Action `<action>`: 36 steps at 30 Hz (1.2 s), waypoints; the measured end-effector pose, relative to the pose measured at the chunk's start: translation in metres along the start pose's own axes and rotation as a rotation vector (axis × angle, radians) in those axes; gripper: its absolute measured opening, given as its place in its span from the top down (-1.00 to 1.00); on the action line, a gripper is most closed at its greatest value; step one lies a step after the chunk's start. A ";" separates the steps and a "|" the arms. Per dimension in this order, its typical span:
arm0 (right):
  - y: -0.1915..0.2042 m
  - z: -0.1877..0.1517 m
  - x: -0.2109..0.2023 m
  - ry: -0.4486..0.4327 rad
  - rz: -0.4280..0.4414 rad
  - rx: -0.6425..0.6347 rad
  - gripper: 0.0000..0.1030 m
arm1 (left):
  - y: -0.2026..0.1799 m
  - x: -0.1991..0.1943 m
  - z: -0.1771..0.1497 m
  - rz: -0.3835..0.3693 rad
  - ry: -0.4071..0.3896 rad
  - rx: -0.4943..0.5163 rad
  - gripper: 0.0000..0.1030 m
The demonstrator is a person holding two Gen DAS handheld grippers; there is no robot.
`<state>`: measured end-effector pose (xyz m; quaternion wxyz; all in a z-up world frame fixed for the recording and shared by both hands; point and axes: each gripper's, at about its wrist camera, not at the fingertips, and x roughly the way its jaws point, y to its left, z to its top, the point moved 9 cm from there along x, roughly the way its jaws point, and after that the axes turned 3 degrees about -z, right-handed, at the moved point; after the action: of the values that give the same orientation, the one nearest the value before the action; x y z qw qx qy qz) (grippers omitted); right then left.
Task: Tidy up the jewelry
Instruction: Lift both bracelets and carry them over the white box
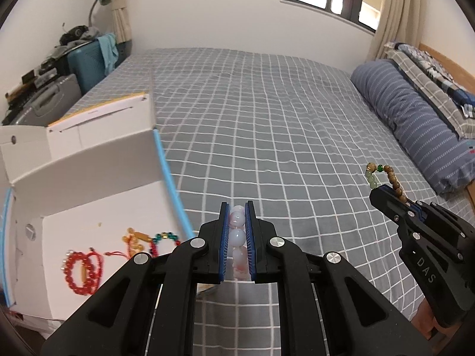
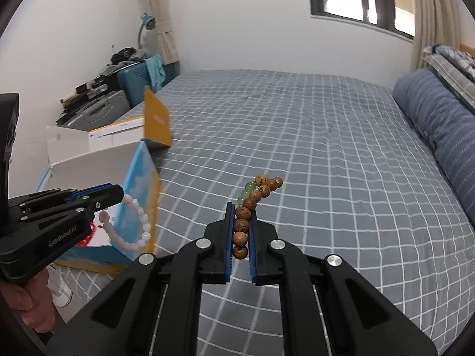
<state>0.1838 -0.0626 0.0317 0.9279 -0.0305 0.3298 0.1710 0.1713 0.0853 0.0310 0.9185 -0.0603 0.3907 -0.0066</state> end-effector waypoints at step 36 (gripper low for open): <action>0.267 0.006 0.072 0.102 0.202 -0.252 0.86 | 0.263 -0.050 -0.074 0.282 0.082 -0.284 0.80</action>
<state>0.1491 0.2111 0.0069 0.8769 -0.1219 0.3536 0.3018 0.0741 0.3418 -0.0147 0.8759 -0.1334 0.4295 0.1749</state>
